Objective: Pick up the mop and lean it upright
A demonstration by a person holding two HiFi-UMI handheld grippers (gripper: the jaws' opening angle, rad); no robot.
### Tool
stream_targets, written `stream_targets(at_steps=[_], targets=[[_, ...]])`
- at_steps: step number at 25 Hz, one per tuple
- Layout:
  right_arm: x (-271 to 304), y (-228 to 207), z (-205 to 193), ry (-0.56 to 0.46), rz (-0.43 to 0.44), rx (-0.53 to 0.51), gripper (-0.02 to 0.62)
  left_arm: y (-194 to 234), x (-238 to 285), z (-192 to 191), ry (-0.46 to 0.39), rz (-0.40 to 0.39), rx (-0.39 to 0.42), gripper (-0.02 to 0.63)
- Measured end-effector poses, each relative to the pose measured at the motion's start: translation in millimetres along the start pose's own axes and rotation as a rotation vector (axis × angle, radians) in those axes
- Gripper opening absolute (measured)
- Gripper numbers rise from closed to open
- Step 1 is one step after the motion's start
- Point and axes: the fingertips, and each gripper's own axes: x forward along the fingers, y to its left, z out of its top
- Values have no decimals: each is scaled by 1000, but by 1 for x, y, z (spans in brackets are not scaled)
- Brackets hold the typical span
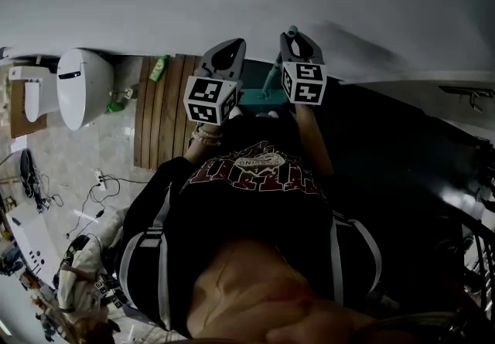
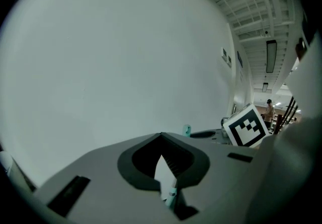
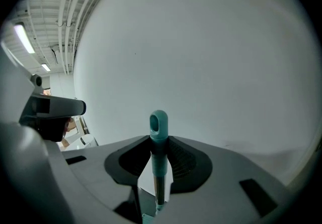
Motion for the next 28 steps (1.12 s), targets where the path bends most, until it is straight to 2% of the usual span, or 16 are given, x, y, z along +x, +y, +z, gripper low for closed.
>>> stream_targets(at_steps=[13, 28], targets=[[-38, 19, -16, 15, 36, -21, 115, -8, 2, -9, 14, -15, -6, 40], [-52, 18, -24, 16, 49, -18, 115, -18, 13, -10, 34, -39, 9, 40]])
